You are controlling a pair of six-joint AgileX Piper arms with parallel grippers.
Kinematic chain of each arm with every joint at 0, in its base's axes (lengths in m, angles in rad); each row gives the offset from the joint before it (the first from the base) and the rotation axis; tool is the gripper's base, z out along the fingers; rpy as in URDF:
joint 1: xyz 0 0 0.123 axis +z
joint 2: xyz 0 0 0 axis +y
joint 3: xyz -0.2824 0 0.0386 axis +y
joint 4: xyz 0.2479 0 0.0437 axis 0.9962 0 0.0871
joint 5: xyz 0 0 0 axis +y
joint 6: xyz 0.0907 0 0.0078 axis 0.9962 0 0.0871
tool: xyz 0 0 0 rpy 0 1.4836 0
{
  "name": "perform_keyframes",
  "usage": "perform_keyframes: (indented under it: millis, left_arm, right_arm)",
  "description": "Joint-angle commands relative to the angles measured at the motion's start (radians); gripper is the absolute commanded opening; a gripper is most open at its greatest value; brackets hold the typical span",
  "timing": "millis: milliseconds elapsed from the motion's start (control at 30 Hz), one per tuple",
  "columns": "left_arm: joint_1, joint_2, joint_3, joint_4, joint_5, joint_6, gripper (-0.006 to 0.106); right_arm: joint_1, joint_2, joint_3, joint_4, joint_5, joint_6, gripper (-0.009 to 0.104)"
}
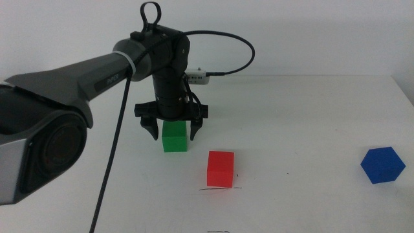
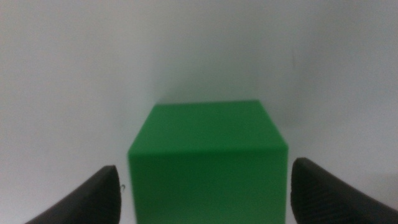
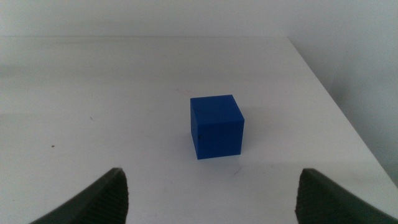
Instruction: Stack red cubes first, then green, then blue cubes in a specific spot.
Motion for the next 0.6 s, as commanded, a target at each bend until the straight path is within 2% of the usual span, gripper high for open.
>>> perform_keyframes:
  millis: [0,167,300,433,500,567]
  left_arm:
    - [0.002,-0.058,-0.027,-0.006,-0.021,0.008,0.092]
    - [0.002,-0.054,-0.027,-0.006,-0.029,0.010,0.077]
    - [0.014,-0.055,-0.027,-0.015,-0.001,0.009,0.052]
    - [0.036,-0.061,-0.028,-0.094,0.024,0.061,0.025]
    - [0.043,-0.078,-0.028,-0.124,0.067,0.093,0.014]
    - [0.042,-0.109,-0.024,-0.112,0.101,0.091,0.006]
  right_arm:
    - [-0.006,-0.016,-0.009,-0.008,-0.081,-0.005,0.093]
    - [-0.006,-0.016,-0.009,-0.008,-0.081,-0.005,0.093]
    - [-0.006,-0.016,-0.009,-0.008,-0.081,-0.005,0.093]
    - [-0.006,-0.016,-0.009,-0.008,-0.081,-0.004,0.093]
    - [-0.006,-0.016,-0.009,-0.008,-0.081,-0.004,0.093]
    - [-0.006,-0.016,-0.009,-0.008,-0.081,-0.004,0.093]
